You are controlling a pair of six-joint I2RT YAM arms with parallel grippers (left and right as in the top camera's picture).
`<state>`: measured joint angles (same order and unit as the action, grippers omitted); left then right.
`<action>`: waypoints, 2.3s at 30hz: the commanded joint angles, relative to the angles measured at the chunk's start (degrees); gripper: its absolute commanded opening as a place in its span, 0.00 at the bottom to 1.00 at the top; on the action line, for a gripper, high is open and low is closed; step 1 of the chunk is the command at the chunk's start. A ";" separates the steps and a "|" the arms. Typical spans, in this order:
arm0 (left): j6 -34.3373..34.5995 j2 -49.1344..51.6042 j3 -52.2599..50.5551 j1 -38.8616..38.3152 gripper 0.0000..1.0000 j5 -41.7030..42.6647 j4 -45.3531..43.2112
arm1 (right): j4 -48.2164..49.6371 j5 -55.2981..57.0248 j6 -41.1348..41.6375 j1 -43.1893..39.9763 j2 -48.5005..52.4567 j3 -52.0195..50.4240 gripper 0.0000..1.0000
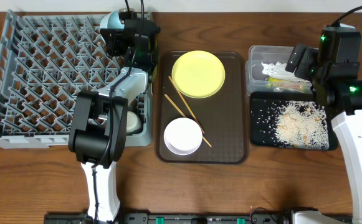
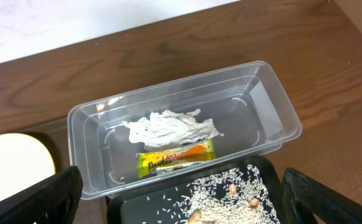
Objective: Sort waste into correct bins and load items into the dishwasher
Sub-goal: 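Lower the blue bowl into the rack's back row and open the left gripper, then move the left gripper to the pink-white bowl and grasp its rim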
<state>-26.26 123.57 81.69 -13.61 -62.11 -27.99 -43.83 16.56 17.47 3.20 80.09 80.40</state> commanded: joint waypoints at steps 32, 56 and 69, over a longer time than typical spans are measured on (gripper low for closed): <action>-22.73 2.67 0.28 -5.16 0.09 -5.07 -8.07 | 0.07 1.01 0.74 -0.52 -0.26 0.07 0.99; -9.09 2.67 -1.31 -10.99 0.47 -16.98 -7.54 | 0.07 1.01 0.74 -0.52 -0.26 0.07 0.99; 1.77 2.40 -1.36 -11.34 0.82 -7.43 4.33 | 0.07 1.01 0.74 -0.52 -0.26 0.07 0.99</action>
<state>-28.47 125.38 80.58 -24.84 -72.99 -23.57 -43.83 16.56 17.58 3.20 80.09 80.40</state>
